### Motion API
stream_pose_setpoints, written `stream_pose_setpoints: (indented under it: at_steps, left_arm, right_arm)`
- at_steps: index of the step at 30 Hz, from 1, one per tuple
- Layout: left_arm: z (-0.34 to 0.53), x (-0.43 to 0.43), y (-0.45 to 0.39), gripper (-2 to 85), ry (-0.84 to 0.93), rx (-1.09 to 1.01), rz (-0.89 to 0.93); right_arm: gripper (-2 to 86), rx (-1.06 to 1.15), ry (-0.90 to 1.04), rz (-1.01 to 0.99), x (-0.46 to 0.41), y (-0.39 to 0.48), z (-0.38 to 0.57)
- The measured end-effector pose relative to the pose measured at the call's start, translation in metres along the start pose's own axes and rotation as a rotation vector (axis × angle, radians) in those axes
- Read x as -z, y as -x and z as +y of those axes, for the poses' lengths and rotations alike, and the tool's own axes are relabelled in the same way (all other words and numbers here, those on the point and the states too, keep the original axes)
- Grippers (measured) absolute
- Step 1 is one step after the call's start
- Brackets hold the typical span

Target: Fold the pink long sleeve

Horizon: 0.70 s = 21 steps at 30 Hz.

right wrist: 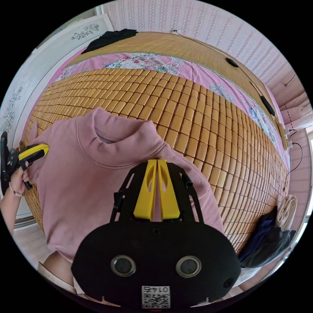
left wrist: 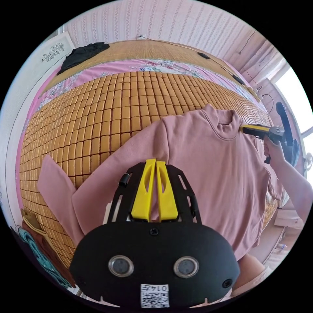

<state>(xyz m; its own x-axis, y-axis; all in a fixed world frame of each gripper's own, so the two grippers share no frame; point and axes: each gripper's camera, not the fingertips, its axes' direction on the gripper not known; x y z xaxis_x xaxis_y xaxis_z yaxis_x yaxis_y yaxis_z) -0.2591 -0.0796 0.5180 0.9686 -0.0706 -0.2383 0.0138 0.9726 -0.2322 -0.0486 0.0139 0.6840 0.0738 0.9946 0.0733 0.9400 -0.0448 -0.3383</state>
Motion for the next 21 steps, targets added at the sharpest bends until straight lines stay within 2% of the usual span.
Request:
stream_pose_setpoints:
  at_steps: [5, 7, 9, 12, 14, 16, 21]
  left_arm:
    - [-0.001, 0.001, -0.019, -1.0, -0.020, 0.012, -0.024]
    - [0.013, 0.014, -0.032, -1.0, -0.060, -0.034, -0.016]
    - [0.043, 0.026, -0.055, -1.0, -0.051, -0.099, 0.046]
    - [0.086, 0.020, -0.090, -1.0, 0.050, -0.159, 0.125]
    - [0.106, 0.005, -0.106, -1.0, 0.120, -0.174, 0.086]
    - [0.116, -0.011, -0.111, -1.0, 0.174, -0.150, 0.050]
    - [0.111, -0.020, -0.133, -1.0, 0.176, -0.247, 0.009]
  right_arm:
    - [-1.0, -0.109, -0.108, -0.094, 0.033, -0.026, 0.052]
    - [-0.9, -0.098, -0.157, -0.110, 0.057, -0.023, 0.118]
    - [-0.9, -0.107, -0.107, -0.075, 0.063, -0.015, 0.175]
    - [-0.8, -0.144, 0.084, -0.077, 0.048, 0.005, 0.258]
    - [-0.8, -0.151, 0.227, -0.013, 0.027, 0.013, 0.293]
    - [-0.7, -0.179, 0.175, 0.036, 0.025, 0.007, 0.318]
    - [-0.6, -0.265, 0.133, -0.046, 0.022, -0.016, 0.341]
